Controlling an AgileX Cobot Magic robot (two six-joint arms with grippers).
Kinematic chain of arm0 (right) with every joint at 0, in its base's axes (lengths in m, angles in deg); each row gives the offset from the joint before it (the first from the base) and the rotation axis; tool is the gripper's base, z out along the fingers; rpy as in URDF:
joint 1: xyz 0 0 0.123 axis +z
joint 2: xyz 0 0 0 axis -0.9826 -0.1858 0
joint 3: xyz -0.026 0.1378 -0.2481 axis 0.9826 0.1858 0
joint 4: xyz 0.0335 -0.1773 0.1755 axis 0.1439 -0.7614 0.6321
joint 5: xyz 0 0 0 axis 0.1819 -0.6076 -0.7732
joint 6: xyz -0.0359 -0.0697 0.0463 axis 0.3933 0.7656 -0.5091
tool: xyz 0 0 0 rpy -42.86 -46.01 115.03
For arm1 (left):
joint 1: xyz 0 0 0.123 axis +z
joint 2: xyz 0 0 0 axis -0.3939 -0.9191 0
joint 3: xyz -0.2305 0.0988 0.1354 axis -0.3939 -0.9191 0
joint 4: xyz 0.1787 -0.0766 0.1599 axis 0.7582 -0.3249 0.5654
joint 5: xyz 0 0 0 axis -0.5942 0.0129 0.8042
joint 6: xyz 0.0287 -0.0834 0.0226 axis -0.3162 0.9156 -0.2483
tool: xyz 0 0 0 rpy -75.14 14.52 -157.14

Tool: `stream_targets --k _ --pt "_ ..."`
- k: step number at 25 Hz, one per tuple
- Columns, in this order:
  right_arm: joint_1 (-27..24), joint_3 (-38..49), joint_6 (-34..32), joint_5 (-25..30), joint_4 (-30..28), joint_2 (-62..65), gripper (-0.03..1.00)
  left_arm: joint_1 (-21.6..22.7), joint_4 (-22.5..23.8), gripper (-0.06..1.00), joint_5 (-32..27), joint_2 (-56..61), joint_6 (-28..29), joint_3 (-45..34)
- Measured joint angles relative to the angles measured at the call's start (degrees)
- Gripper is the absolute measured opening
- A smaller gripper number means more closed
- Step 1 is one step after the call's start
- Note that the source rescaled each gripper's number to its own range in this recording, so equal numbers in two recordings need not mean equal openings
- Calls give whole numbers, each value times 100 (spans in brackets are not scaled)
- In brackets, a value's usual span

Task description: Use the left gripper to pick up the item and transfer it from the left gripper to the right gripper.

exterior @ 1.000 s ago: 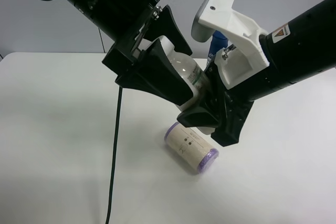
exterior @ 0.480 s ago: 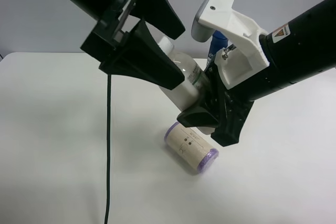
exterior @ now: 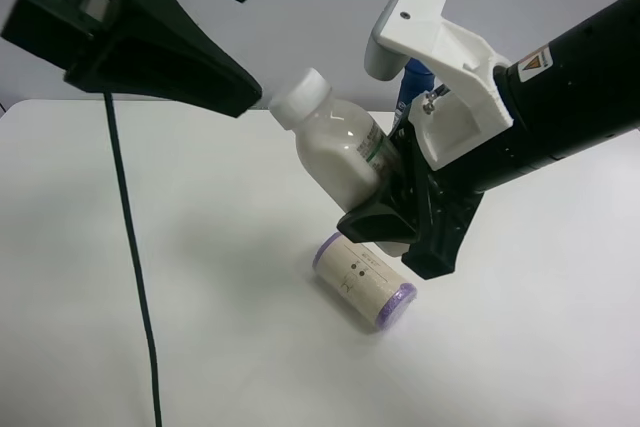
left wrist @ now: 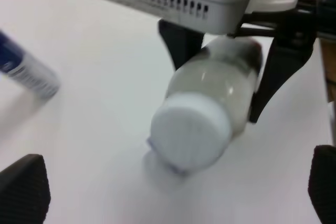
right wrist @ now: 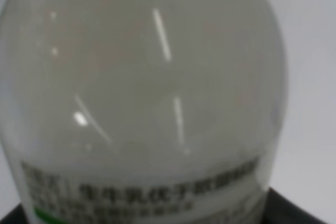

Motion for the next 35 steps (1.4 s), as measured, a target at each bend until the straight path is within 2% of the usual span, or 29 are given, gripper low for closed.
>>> stream_targets --k 7,14,18,23,27,35 --pt "0 0 0 0 0 0 0 0 577 100 -62 743 901 0" --pt "0 0 0 0 0 0 0 0 1277 100 -555 1487 1977 -47" --pt "0 0 0 0 0 0 0 0 1931 100 -832 2000 2629 -503" --pt "0 0 0 0 0 0 0 0 2658 100 -1026 2885 3483 -1511" --pt "0 0 0 -24 0 0 0 0 2767 100 -1062 3745 3899 -2172" --pt "0 0 0 -129 0 0 0 0 2769 100 -1073 5472 4017 -3250"
